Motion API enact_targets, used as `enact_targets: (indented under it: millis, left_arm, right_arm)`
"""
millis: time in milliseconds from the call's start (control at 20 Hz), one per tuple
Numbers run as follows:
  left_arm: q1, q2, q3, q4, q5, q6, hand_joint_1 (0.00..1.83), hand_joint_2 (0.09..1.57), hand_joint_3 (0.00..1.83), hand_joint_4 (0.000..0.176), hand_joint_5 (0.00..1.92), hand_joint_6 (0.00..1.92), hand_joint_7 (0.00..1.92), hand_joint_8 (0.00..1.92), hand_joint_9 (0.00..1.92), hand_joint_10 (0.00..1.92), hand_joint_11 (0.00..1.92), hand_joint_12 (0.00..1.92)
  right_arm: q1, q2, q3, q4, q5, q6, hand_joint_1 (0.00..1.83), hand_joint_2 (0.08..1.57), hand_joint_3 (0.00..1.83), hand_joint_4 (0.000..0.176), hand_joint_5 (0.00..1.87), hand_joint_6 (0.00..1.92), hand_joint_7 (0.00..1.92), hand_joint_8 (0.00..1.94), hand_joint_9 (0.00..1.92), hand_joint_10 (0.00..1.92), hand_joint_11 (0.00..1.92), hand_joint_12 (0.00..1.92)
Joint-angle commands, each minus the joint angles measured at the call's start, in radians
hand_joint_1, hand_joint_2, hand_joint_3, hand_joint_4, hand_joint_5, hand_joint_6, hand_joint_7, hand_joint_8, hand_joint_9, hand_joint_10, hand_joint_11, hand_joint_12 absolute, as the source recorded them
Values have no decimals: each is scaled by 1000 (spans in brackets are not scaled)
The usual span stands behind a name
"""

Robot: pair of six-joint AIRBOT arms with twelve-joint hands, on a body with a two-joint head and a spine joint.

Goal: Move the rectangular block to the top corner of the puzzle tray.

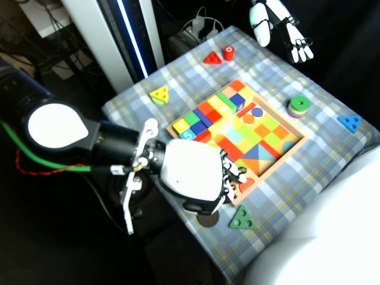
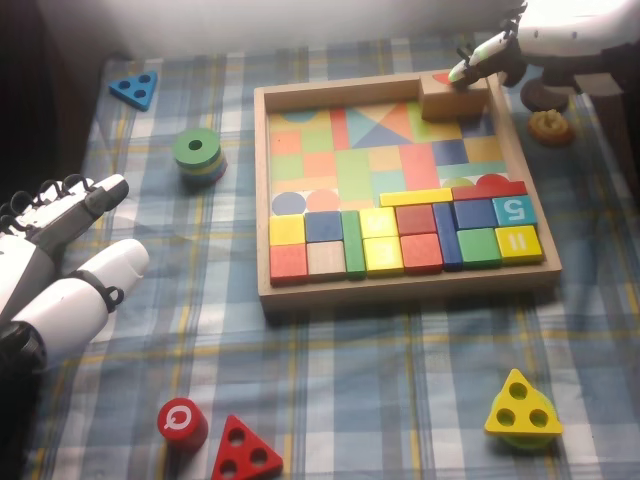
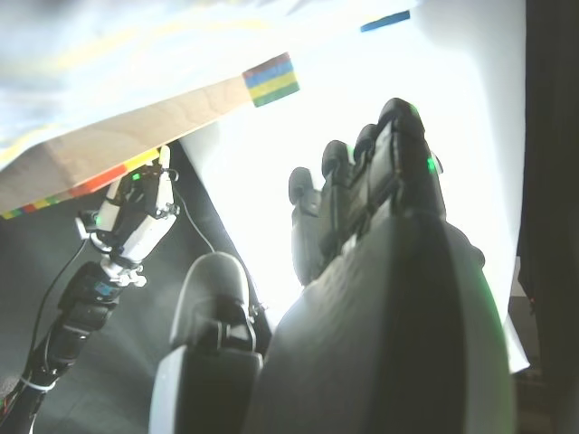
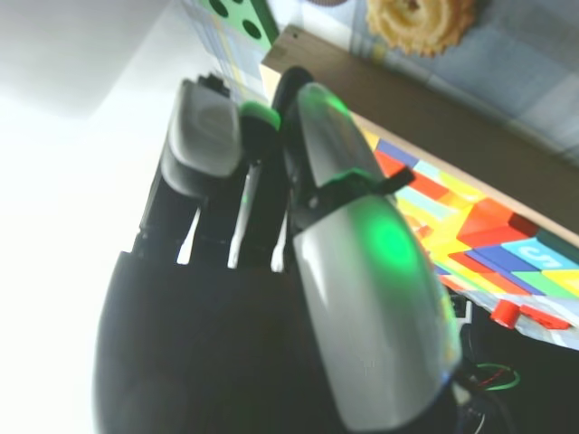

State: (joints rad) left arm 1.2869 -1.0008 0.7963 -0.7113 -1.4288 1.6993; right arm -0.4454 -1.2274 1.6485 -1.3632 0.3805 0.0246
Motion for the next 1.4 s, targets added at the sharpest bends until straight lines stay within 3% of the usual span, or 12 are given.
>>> enact_targets:
  millis: [0,150,300,500,550,600,650,750,950,1000,1100,1350]
  left_arm:
    - [-5,3,0,37,-120,-8,185,1365,0,55,327,1,195,3,4,1,0,0]
    - [-3,3,-1,34,-120,-8,145,1366,0,71,304,0,177,0,0,0,0,0]
    - [-3,3,-1,34,-121,-8,152,1367,1,62,311,1,174,0,0,0,0,0]
    - [-3,3,-3,34,-123,-8,157,1372,3,43,325,6,187,5,4,1,0,0]
    - [-3,3,-3,34,-125,-8,181,1370,1,53,319,2,180,1,0,0,0,0]
    - [-3,3,-3,33,-125,-8,168,1373,2,60,309,1,174,0,0,0,0,0]
    - [-3,3,-4,33,-125,-8,161,1371,1,53,314,4,178,2,0,0,0,0]
    - [0,4,-5,28,-130,-8,193,1372,0,49,315,2,181,2,0,0,0,0]
    - [9,9,-12,16,-149,-8,159,1371,0,61,313,2,181,1,0,0,0,0]
    - [12,12,-15,16,-152,-8,155,1370,0,61,311,1,176,0,0,0,0,0]
    - [15,14,-17,15,-154,-8,165,1371,0,74,314,1,174,0,0,0,0,0]
    - [16,14,-21,11,-159,-8,144,1364,0,57,323,2,177,2,0,0,0,0]
  right_arm:
    - [17,0,-5,28,-4,-11,1478,1234,0,28,520,2,900,1941,1210,1921,1340,1921]
    - [37,13,-37,61,-4,-58,1517,1221,0,18,543,5,914,1941,1226,1921,1322,1921]
    - [47,21,-59,82,-4,-73,1480,1232,1,28,530,3,1113,1941,1308,1921,1409,1921]
    - [64,50,-100,85,-3,-84,1556,1210,0,0,546,4,1117,1941,1330,1921,1435,1921]
    - [69,66,-118,124,-2,-113,1583,1196,0,0,556,5,1131,1941,1348,1921,1445,1921]
    - [69,77,-129,158,1,-141,1382,1244,7,0,549,6,778,1597,1273,1921,1370,1921]
    - [69,95,-151,214,6,-187,1506,1225,0,13,554,5,814,1872,1271,1921,1376,1921]
    - [69,132,-196,294,28,-218,1562,1221,0,0,546,6,1159,1938,1320,1921,1431,1921]
    - [69,199,-249,396,108,-237,1516,1246,9,31,520,4,1108,1941,1301,1921,1404,1921]
    - [68,222,-272,478,110,-322,1515,1254,8,33,505,3,1105,1941,1337,1921,1431,1921]
    - [57,256,-321,592,112,-463,1541,1251,3,0,497,1,1145,1941,1375,1921,1462,1921]
    - [-40,313,-400,856,204,-651,1560,1255,2,7,518,8,1102,1941,1394,1921,1476,1921]
